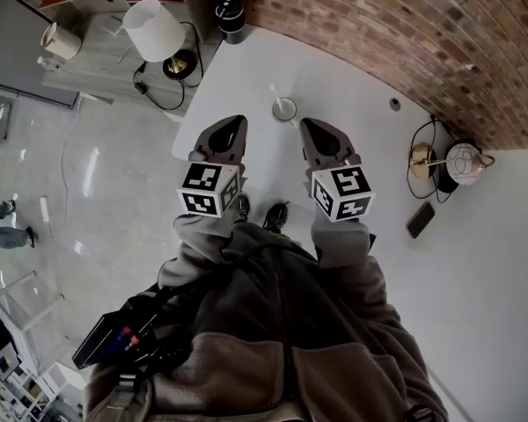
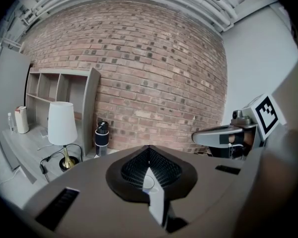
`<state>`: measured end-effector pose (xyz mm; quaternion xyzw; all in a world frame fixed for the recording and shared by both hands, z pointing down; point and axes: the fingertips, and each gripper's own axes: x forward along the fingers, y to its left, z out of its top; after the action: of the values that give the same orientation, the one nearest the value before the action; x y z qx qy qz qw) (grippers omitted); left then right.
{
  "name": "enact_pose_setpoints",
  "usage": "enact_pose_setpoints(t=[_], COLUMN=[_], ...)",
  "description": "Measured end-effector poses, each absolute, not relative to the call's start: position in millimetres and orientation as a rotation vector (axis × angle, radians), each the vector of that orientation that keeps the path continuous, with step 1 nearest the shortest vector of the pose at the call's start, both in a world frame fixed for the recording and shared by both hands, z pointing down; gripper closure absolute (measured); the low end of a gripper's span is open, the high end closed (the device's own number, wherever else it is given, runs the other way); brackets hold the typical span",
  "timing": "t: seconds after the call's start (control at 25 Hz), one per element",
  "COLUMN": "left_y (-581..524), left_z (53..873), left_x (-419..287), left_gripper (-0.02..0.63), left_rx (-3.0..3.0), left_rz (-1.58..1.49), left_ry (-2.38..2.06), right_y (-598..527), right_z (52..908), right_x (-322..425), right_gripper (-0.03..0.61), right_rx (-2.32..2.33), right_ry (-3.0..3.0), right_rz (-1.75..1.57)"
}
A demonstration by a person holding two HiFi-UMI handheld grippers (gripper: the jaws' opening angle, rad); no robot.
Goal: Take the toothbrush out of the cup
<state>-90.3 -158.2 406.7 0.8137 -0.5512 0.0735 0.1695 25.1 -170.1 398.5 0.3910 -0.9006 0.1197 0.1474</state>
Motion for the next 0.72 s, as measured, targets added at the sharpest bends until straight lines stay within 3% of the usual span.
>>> enact_pose_setpoints(t=[0.72], left_y=[-173.3], left_z=[530.1], left_x=[-92.9], left_gripper=[0.609], left_rx=[2.142], left_rz=[0.374], left_ry=[-1.447], right_y=[-198.0], right_z=[532.0], right_x=[11.3], right_gripper=[0.577], right_rx=[0.995], right_ry=[-2.425], right_rz=[0.537])
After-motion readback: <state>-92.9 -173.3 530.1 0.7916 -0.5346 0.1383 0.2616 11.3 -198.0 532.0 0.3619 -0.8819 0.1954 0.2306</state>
